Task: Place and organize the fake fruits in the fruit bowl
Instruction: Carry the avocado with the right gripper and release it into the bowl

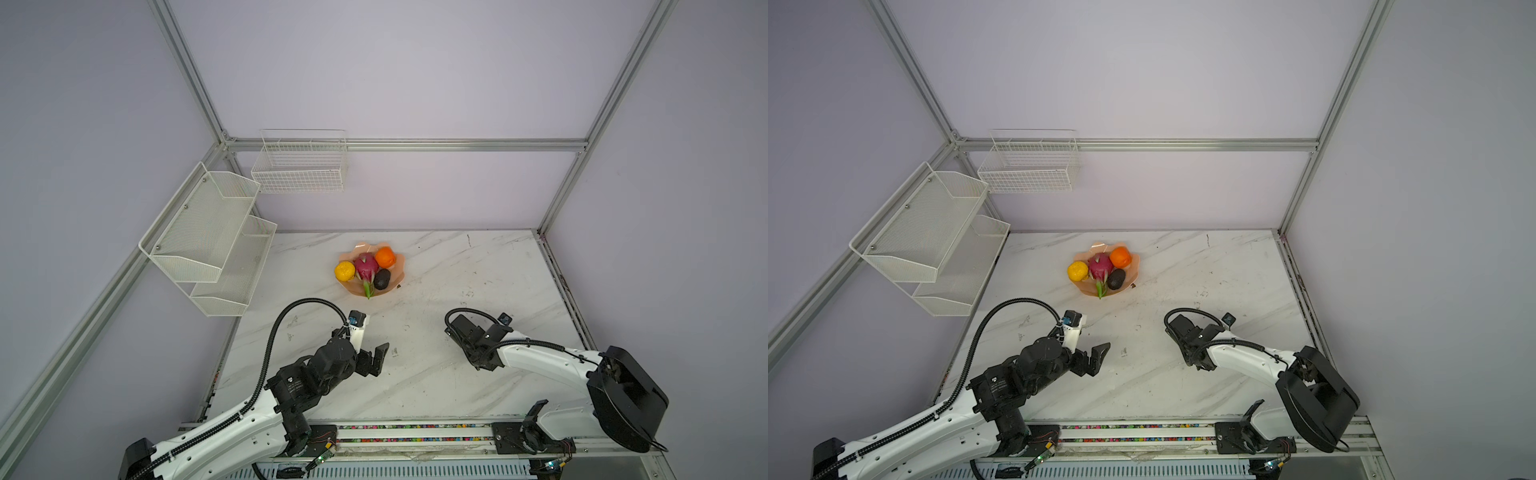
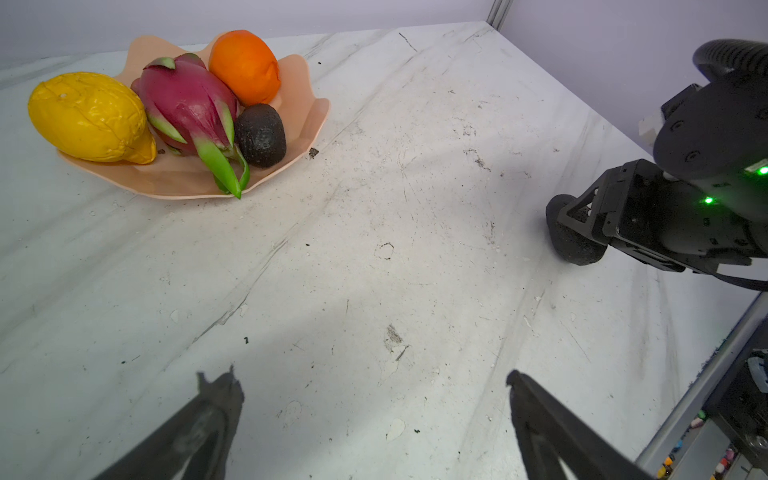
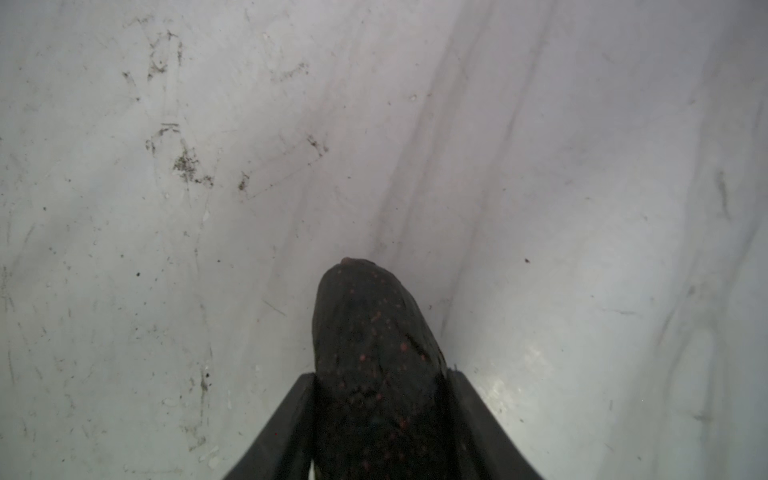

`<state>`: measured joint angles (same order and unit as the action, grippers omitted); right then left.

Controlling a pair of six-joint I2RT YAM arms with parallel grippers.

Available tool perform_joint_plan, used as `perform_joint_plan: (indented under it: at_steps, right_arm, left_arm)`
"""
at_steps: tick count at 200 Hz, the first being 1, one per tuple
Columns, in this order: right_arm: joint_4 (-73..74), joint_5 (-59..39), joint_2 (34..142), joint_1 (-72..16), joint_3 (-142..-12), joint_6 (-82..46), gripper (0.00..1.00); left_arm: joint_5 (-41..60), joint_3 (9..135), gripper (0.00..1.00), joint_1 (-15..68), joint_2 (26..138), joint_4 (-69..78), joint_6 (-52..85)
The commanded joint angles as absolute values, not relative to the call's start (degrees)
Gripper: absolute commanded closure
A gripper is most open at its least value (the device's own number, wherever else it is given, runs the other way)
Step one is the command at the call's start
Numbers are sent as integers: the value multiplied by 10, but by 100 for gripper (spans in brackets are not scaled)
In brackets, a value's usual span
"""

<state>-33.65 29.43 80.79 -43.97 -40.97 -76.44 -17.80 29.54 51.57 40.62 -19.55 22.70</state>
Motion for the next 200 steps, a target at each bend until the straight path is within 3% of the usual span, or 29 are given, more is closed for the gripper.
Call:
perform_joint_plan:
  at_steps: [1, 28, 62, 101, 147, 200]
  right_arm:
    - [-292, 276, 858, -430, -429, -674, 52]
    - [-224, 257, 878, -424, -428, -610, 57]
    - [-163, 249, 889, -424, -528, -460, 57]
    - [-31, 158, 967, -424, -659, -306, 60]
    - [2, 111, 1102, -425, -817, -247, 60]
    - [-4, 98, 1205, -425, -914, -248, 59]
  left_arm:
    - [-209, 378, 0, 505, 416, -202, 211]
    - [-240, 391, 0, 502, 420, -205, 215]
    - [-269, 431, 0, 475, 428, -239, 213]
    - [-156, 501, 1, 389, 475, -284, 204]
    - [-127, 541, 1, 316, 525, -297, 201]
    - [-100, 550, 1, 255, 539, -295, 187]
